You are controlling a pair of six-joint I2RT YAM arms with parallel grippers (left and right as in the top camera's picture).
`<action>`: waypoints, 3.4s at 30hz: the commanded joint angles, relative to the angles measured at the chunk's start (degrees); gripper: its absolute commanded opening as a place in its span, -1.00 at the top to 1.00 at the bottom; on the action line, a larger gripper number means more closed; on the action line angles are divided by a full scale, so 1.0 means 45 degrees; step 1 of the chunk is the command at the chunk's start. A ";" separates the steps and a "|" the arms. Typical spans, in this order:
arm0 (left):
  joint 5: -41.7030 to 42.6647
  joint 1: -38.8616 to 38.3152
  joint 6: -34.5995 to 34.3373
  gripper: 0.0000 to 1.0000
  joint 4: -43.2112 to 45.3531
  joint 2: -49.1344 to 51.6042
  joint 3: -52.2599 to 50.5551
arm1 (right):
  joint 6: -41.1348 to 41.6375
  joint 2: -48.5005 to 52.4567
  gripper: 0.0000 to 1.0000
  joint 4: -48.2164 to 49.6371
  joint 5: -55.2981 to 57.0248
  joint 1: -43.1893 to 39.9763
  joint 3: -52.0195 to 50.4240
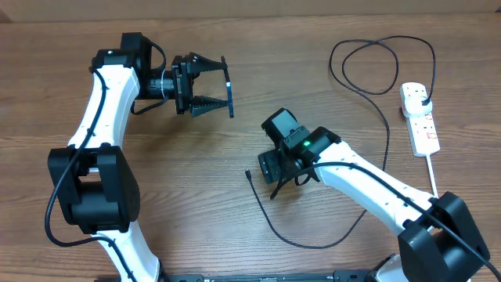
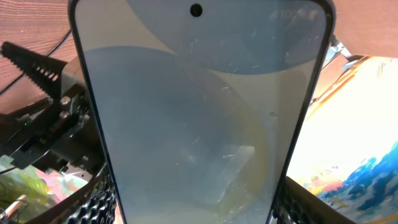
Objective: Plug charger to phone and switch on socket
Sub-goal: 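Move the right gripper over the black cable plug near center, then move the right gripper toward the phone held by the left gripper, then close the right gripper on the phone's edge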
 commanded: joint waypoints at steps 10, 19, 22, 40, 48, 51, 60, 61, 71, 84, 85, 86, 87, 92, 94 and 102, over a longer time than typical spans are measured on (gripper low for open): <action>0.0699 -0.0097 0.0952 -0.16 -0.0024 -0.0053 0.0335 | 0.0151 0.0087 -0.62 -0.0141 -0.3041 -0.3745 -0.0015; 0.0340 -0.1069 0.1088 -0.18 -0.0117 -0.0053 0.0335 | 0.0049 0.0087 -0.68 -0.1413 -0.3492 -0.6562 -0.0015; 0.0408 -0.1511 0.1073 -0.15 -0.0345 -0.0053 0.0335 | 0.0039 0.0087 -0.70 -0.1457 -0.3434 -0.6849 -0.0019; -0.2186 -0.2851 0.1982 0.19 -0.1263 -0.0053 0.0335 | -0.0928 0.0010 -0.66 -0.3201 -0.4459 -0.6868 0.1540; -0.5183 -0.2628 0.2584 0.23 -0.0253 -0.0053 0.0335 | -0.1647 -0.0010 -0.77 -0.5221 -0.6737 -0.6868 0.4692; -0.5882 -0.2647 0.3186 0.26 0.0024 -0.0053 0.0335 | -0.1666 -0.0010 -0.81 -0.5076 -0.8092 -0.6868 0.4974; -0.6081 -0.2744 0.3541 0.31 0.0627 -0.0053 0.0335 | -0.3298 -0.0005 -0.68 -0.5085 -1.1477 -0.6237 0.4881; -0.6169 -0.2773 0.3541 0.31 0.0617 -0.0053 0.0335 | -0.3293 -0.0005 -0.67 -0.5037 -1.1506 -0.6052 0.4877; -0.6445 -0.3211 0.3531 0.31 0.0617 -0.0053 0.0335 | -0.1977 -0.0005 -0.53 -0.4012 -0.9957 -0.4619 0.4877; -0.6538 -0.3230 0.3536 0.33 0.0617 -0.0053 0.0335 | 0.0792 -0.0005 -0.22 -0.2584 -0.5357 -0.2526 0.4877; -0.6543 -0.3230 0.3536 0.33 0.0617 -0.0053 0.0335 | 0.0831 -0.0005 -0.19 -0.2487 -0.5328 -0.2448 0.4877; -0.6543 -0.3230 0.3536 0.33 0.0612 -0.0053 0.0335 | 0.0831 -0.0005 -0.15 -0.2385 -0.5314 -0.2370 0.4877; -0.6538 -0.3230 0.3541 0.33 0.0612 -0.0053 0.0335 | 0.0831 -0.0005 -0.12 -0.2307 -0.5207 -0.2302 0.4877; -0.6538 -0.3230 0.3541 0.33 0.0612 -0.0053 0.0335 | 0.0840 -0.0005 0.01 -0.2268 -0.4517 -0.2171 0.4877; -0.6538 -0.3230 0.3536 0.33 0.0612 -0.0053 0.0335 | 0.0981 -0.0005 0.09 -0.2273 -0.4527 -0.2171 0.4877; -0.6581 -0.3308 0.3536 0.31 0.0583 -0.0053 0.0335 | 0.1554 -0.0005 0.20 -0.2671 -0.4731 -0.2123 0.4877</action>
